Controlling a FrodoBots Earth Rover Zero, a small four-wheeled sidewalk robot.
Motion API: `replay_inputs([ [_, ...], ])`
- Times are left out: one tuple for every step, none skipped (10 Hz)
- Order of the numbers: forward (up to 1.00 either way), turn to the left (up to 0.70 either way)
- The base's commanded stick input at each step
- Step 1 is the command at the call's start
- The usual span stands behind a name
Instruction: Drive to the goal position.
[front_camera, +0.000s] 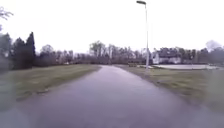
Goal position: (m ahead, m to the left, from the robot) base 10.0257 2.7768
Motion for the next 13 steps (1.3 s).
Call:
replay_inputs([
  [1.00,0.00],
  [1.00,0.00],
  [1.00,0.00],
  [1.00,0.00],
  [1.00,0.00],
  [1.00,0.00],
  [1.00,0.00],
  [1.00,0.00],
  [1.00,0.00],
  [1.00,0.00],
  [1.00,0.00],
  [1.00,0.00],
  [1.00,0.00],
])
